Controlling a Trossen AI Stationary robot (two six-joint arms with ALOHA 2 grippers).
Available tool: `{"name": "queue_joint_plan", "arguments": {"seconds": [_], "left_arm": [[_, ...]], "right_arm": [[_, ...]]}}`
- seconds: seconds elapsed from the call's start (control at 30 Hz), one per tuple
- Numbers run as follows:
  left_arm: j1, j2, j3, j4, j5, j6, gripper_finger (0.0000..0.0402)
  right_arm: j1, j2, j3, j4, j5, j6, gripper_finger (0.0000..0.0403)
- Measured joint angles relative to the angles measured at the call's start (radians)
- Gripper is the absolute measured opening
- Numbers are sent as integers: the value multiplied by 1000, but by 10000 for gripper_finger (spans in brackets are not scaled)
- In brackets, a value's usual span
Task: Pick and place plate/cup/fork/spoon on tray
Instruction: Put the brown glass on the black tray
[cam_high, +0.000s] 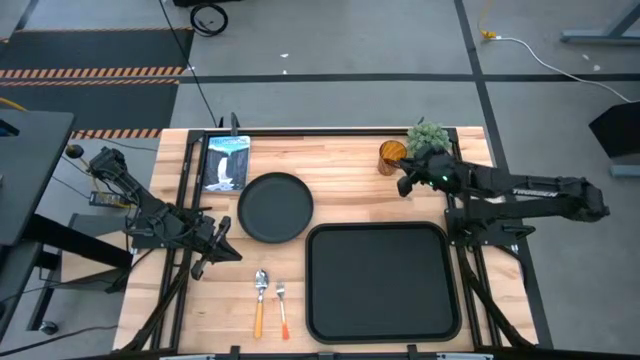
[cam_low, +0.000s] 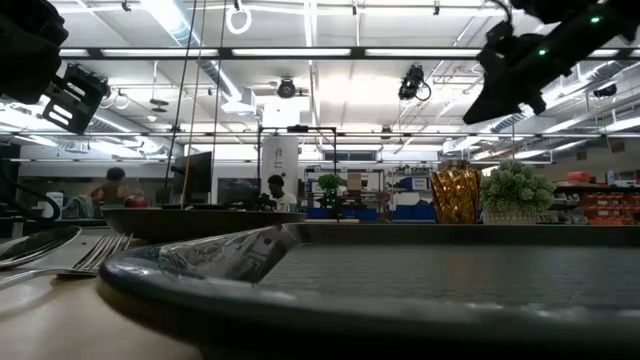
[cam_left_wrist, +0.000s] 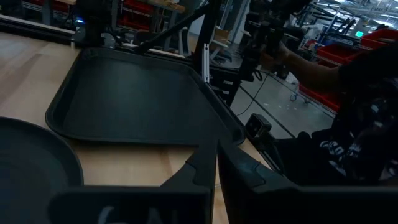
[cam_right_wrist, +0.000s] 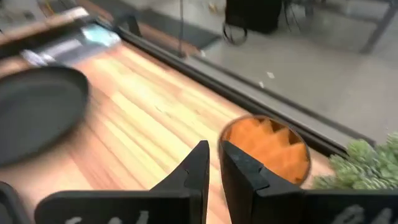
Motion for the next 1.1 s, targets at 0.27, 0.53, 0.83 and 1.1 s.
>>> {"name": "queue_joint_plan", "arguments": {"seconds": [0.27,0.53,0.83,1.1], "left_arm": [[0,0,0,0,0,0,23],[0,0,0,0,0,0,23],[0,0,0,0,0,0,23],[0,0,0,0,0,0,23]], "right_arm": [[-204,199,126,-71,-205,-49,57],[-326,410,285,-235,-385,-125,103],[-338,603,480,-406,-415,-224,156],[-338,760,615,-558,-412,-277,160]]}}
